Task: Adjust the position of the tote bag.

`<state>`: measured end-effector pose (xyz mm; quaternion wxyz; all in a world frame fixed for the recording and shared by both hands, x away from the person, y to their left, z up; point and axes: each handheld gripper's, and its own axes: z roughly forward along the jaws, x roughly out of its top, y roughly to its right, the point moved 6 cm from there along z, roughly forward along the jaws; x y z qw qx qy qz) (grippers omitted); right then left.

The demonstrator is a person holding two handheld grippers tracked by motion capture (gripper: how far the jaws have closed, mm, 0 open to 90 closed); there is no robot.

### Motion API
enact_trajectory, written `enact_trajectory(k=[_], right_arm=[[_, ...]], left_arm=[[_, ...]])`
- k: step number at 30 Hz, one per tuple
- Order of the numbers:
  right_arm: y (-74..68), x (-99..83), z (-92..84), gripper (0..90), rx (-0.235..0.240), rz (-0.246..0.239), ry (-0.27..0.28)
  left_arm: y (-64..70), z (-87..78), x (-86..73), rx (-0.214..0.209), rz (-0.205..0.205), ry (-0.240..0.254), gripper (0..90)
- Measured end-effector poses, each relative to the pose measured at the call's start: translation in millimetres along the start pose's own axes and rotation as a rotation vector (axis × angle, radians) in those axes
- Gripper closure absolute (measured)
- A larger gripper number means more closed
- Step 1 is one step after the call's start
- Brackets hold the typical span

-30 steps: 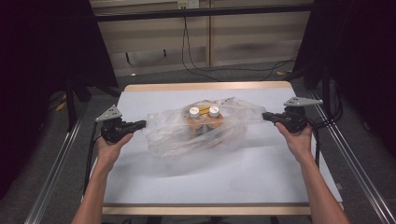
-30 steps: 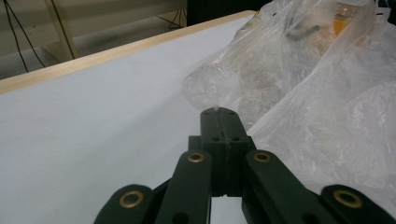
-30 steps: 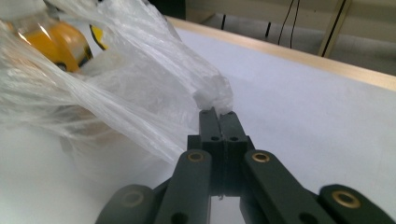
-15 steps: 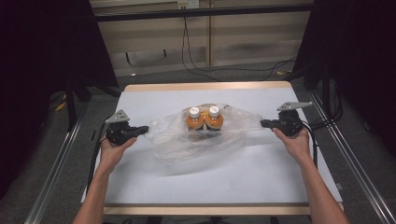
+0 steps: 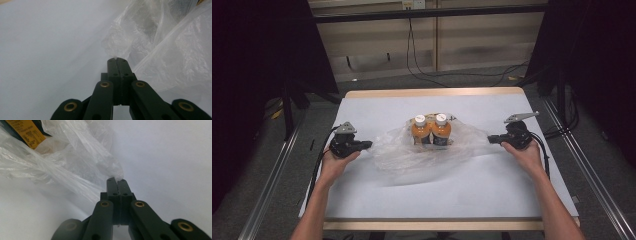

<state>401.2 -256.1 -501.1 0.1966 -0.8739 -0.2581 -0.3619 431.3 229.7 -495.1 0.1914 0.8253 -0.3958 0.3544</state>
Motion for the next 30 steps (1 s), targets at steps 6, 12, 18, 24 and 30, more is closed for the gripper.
enact_trajectory(k=[6, 12, 18, 24, 30], right_arm=[[0.8, -7.1, 7.6, 90.0, 0.009, -0.003, -0.043], [2.4, -17.1, 16.0, 90.0, -0.018, -0.035, -0.099], [1.0, -17.2, 15.0, 90.0, -0.045, -0.063, -0.114], [3.0, -19.6, 13.6, 85.5, -0.039, -0.043, -0.072], [1.7, -9.7, 3.8, 56.1, -0.036, -0.024, 0.019]], left_arm=[[2.1, 10.3, -6.1, 0.010, 0.003, -0.066, 90.0], [8.8, 19.8, -10.5, 0.005, 0.039, -0.133, 90.0], [10.0, 21.3, -12.7, 0.023, 0.049, -0.152, 90.0], [5.7, 16.5, -13.8, -0.015, 0.001, -0.095, 80.7], [1.7, 2.7, -6.9, -0.001, -0.035, -0.011, 55.8]])
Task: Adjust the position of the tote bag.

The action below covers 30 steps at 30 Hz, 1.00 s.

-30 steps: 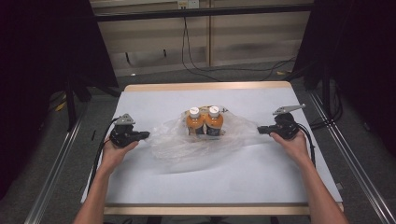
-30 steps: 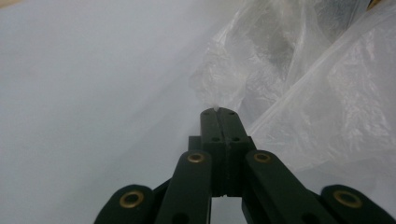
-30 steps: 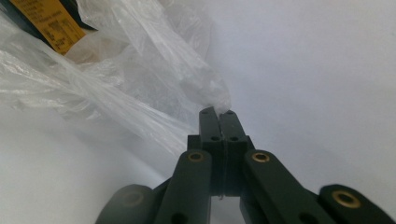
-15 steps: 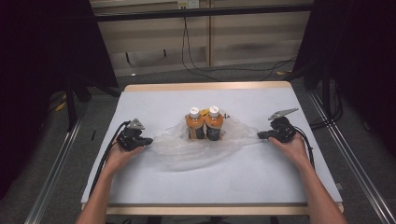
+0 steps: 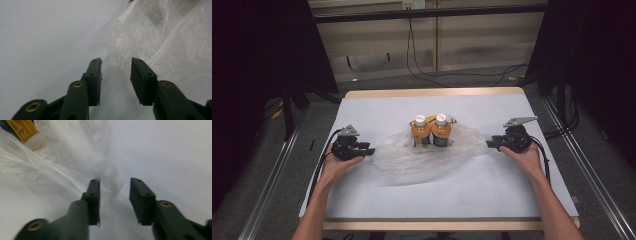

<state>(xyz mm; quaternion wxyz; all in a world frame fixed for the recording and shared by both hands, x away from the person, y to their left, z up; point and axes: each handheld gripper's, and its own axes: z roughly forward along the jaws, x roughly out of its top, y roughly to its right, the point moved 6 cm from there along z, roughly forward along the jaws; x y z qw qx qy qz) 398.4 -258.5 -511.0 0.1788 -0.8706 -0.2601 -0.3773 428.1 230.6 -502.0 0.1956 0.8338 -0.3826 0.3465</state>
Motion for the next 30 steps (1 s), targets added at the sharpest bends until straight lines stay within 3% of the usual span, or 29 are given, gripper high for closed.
enact_trajectory(k=[3, 4, 5, 6, 7, 9, 11, 15, 17, 21, 24, 30], right_arm=[[-1.1, 3.0, -4.0, 48.6, 0.025, 0.011, 0.024], [-1.7, 5.8, -8.6, 39.4, 0.033, 0.017, 0.047], [-1.7, 5.8, -8.6, 39.4, 0.033, 0.017, 0.047], [-2.3, 7.6, -11.3, 37.1, 0.042, 0.019, 0.062], [-2.1, 12.6, -17.7, 29.2, 0.031, 0.017, 0.103], [-1.8, 15.5, -21.0, 27.3, 0.021, 0.020, 0.122], [-4.8, 25.5, -30.5, 25.2, 0.043, 0.023, 0.176], [-11.6, 36.1, -37.9, 25.6, 0.047, 0.003, 0.212], [-13.3, 38.2, -39.2, 25.6, 0.047, 0.000, 0.214], [-20.7, 50.1, -47.5, 25.6, 0.058, -0.020, 0.247], [-28.7, 62.5, -58.1, 28.5, 0.070, -0.028, 0.294], [-48.2, 75.1, -55.3, 35.2, 0.086, -0.068, 0.279]], left_arm=[[-0.2, -6.2, 4.4, 0.010, -0.001, 0.034, 47.3], [0.8, -12.1, 9.9, -0.003, -0.004, 0.073, 43.4], [0.8, -12.1, 9.9, -0.003, -0.004, 0.073, 41.5], [1.4, -15.2, 12.9, -0.008, 0.004, 0.095, 41.5], [2.3, -18.0, 15.8, -0.004, 0.001, 0.109, 37.6], [3.5, -22.4, 21.1, -0.019, -0.003, 0.149, 36.5], [5.6, -26.5, 26.2, -0.028, -0.007, 0.162, 32.7], [10.1, -30.2, 31.5, -0.041, -0.002, 0.180, 34.0], [14.8, -32.0, 36.7, -0.061, -0.015, 0.203, 34.1], [23.0, -36.2, 46.1, -0.098, -0.001, 0.238, 36.7], [29.4, -38.4, 52.3, -0.098, 0.017, 0.259, 46.7], [49.1, -30.3, 63.4, -0.121, 0.089, 0.233, 56.5]])
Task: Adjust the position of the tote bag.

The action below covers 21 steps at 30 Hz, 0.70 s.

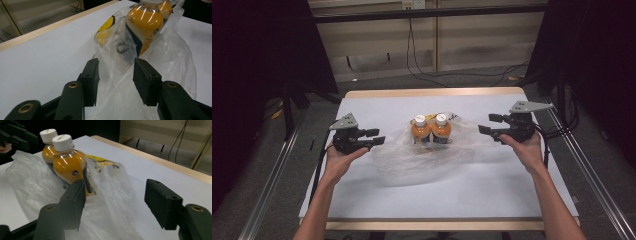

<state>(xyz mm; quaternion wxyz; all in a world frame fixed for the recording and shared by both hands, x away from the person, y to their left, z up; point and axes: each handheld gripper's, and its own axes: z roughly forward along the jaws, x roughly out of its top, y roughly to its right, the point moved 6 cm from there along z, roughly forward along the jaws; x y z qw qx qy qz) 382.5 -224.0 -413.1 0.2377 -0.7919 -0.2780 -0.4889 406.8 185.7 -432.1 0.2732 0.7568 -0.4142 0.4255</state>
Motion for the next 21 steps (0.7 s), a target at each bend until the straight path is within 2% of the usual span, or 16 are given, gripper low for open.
enact_trajectory(k=[3, 5, 7, 10, 14, 18, 21], right_arm=[[-16.5, 6.9, 7.9, 45.1, 0.053, -0.037, -0.018], [-27.1, 9.8, 13.4, 49.6, 0.100, -0.053, -0.032], [-34.0, 8.5, 21.1, 52.7, 0.132, -0.061, -0.069], [-38.1, 1.7, 35.2, 62.7, 0.163, -0.061, -0.115], [-41.2, -1.6, 50.6, 71.2, 0.161, -0.093, -0.183], [-37.4, 4.7, 61.1, 81.7, 0.168, -0.065, -0.162], [-33.5, 0.0, 74.1, 86.0, 0.144, -0.061, -0.213]], left_arm=[[7.6, 5.9, 5.8, -0.017, 0.022, -0.008, 59.3], [11.6, 9.7, 9.5, -0.035, 0.038, -0.003, 63.7], [16.9, 15.9, 12.8, -0.056, 0.045, 0.008, 71.2], [23.2, 30.4, 13.4, -0.066, 0.071, -0.038, 74.9], [28.8, 48.1, 15.1, -0.083, 0.112, -0.086, 77.9], [31.3, 62.6, 17.6, -0.102, 0.133, -0.137, 80.1], [30.8, 71.2, 18.4, -0.112, 0.126, -0.163, 81.4]])
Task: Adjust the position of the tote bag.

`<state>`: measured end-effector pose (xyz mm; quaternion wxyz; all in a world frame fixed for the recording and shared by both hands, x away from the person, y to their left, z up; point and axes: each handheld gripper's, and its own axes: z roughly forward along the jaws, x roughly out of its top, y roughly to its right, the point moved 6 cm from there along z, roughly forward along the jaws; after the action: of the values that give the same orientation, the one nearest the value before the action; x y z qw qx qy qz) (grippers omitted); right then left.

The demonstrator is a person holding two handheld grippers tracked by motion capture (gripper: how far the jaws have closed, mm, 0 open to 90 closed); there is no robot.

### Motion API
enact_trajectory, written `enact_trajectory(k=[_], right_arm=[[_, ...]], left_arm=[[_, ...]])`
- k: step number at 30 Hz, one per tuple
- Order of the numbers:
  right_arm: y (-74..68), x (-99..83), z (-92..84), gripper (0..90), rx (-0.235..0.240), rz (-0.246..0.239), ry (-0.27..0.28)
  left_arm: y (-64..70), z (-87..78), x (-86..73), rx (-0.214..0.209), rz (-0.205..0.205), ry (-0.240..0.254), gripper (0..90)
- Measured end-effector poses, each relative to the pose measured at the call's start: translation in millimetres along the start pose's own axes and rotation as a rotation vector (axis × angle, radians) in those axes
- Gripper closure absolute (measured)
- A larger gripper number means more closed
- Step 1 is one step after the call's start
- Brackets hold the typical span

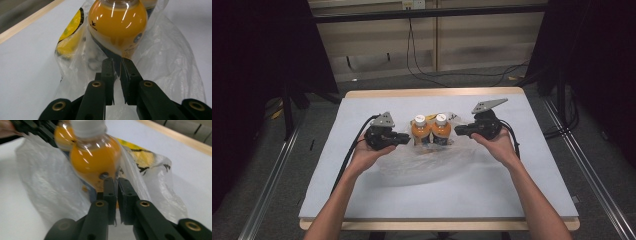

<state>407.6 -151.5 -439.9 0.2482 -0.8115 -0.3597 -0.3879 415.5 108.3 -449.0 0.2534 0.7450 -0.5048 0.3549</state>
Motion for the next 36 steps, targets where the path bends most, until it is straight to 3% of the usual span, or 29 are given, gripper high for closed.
enact_trajectory(k=[4, 12, 15, 18, 20, 21, 22, 24, 25, 28, 29, 31, 35, 36], right_arm=[[3.7, -1.6, 10.8, 85.4, -0.005, 0.000, -0.044], [11.1, -13.4, 31.7, 89.2, -0.010, 0.010, -0.124], [11.7, -18.7, 38.8, 90.0, -0.005, 0.014, -0.148], [10.9, -24.6, 45.9, 90.0, -0.008, 0.002, -0.180], [10.4, -29.2, 50.2, 90.0, -0.009, -0.004, -0.200], [10.9, -31.8, 52.8, 90.0, -0.011, -0.014, -0.212], [11.1, -34.4, 55.0, 90.0, -0.015, -0.015, -0.224], [11.2, -39.0, 58.6, 90.0, -0.014, -0.016, -0.241], [12.0, -43.2, 61.2, 90.0, -0.017, -0.030, -0.263], [12.5, -46.3, 62.9, 90.0, -0.030, -0.042, -0.290], [11.8, -49.0, 63.2, 90.0, -0.038, -0.050, -0.331], [12.9, -49.8, 63.3, 90.0, -0.045, -0.069, -0.343], [13.4, -52.2, 59.6, 90.0, -0.054, -0.084, -0.370], [14.2, -52.6, 58.6, 90.0, -0.059, -0.090, -0.375]], left_arm=[[0.8, 12.1, -4.0, -0.030, -0.010, -0.044, 79.6], [11.9, 32.3, -14.1, -0.076, 0.043, -0.135, 81.4], [11.1, 37.9, -19.3, -0.064, 0.046, -0.168, 83.8], [5.4, 41.3, -27.0, -0.026, 0.020, -0.177, 88.6], [1.8, 44.4, -35.4, 0.008, 0.021, -0.221, 87.7], [-0.4, 45.6, -39.3, 0.000, 0.038, -0.244, 87.2], [0.1, 49.1, -41.4, 0.014, 0.017, -0.233, 87.1], [1.0, 51.6, -43.3, 0.024, 0.025, -0.257, 87.1], [0.7, 52.9, -43.6, 0.034, 0.047, -0.278, 87.0], [-0.5, 52.9, -44.0, 0.042, 0.049, -0.288, 87.2], [-5.2, 52.0, -45.0, 0.034, 0.020, -0.275, 87.6], [-13.0, 49.2, -47.0, 0.054, -0.001, -0.280, 87.8], [-21.6, 46.2, -48.8, 0.065, -0.006, -0.295, 89.8], [-24.3, 45.1, -49.6, 0.086, 0.005, -0.313, 90.0]])
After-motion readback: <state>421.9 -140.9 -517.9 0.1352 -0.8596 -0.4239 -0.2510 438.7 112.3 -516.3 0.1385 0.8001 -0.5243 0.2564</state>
